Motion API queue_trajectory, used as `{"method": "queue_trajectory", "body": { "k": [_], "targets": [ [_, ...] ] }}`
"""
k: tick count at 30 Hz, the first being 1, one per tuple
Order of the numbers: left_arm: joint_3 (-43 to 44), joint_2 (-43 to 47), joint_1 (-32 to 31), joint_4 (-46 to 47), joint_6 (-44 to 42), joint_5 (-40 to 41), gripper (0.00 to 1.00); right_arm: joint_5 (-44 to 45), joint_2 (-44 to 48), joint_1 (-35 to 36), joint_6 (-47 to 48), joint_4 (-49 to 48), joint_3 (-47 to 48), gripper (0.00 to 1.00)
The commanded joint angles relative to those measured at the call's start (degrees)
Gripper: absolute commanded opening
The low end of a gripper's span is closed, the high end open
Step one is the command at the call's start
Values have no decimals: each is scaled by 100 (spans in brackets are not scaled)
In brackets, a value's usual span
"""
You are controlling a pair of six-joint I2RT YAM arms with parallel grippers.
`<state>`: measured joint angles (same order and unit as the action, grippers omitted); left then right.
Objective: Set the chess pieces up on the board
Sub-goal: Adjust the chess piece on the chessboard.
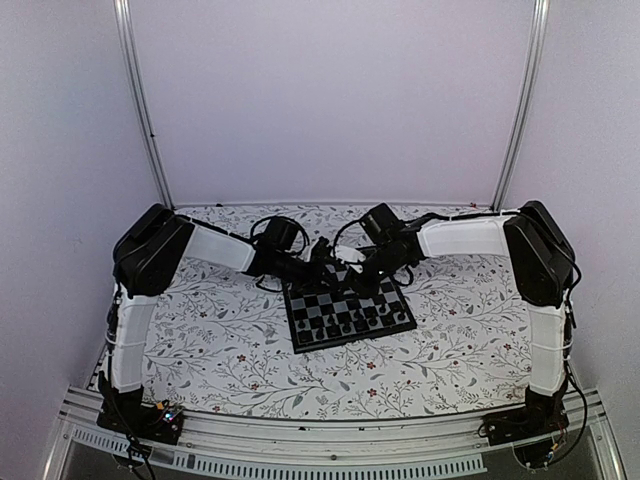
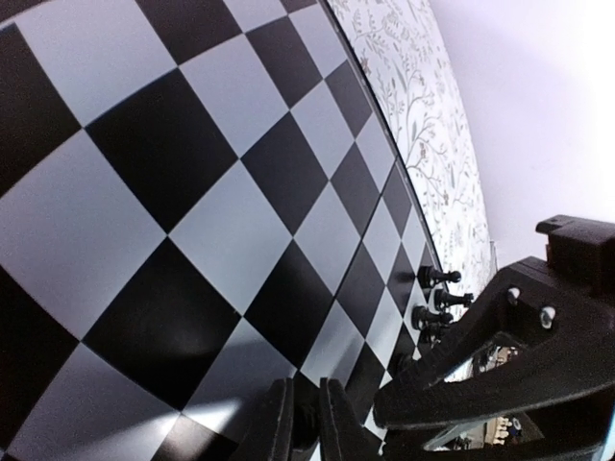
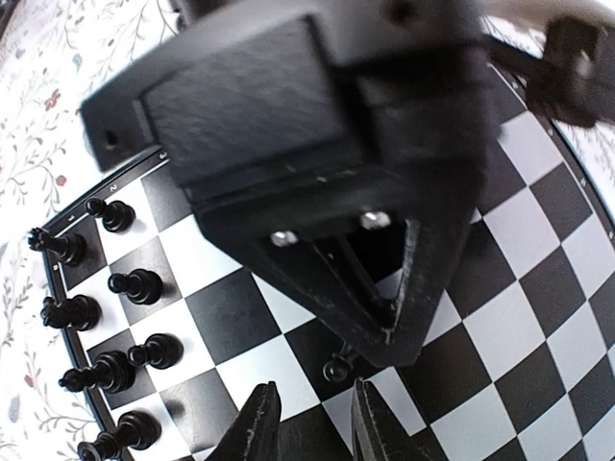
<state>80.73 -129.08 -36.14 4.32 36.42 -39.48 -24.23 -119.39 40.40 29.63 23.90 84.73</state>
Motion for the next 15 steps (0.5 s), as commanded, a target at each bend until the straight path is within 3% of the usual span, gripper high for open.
{"method": "queue_trajectory", "body": {
  "k": [1,15],
  "targets": [
    [-88,-283,94,-142,103,-105,13,555,199,204,360,-249,-110,28],
    [-31,-324,168,-83,171,-334,13,1149,-27,399,368,-429,-90,23]
  ]
}}
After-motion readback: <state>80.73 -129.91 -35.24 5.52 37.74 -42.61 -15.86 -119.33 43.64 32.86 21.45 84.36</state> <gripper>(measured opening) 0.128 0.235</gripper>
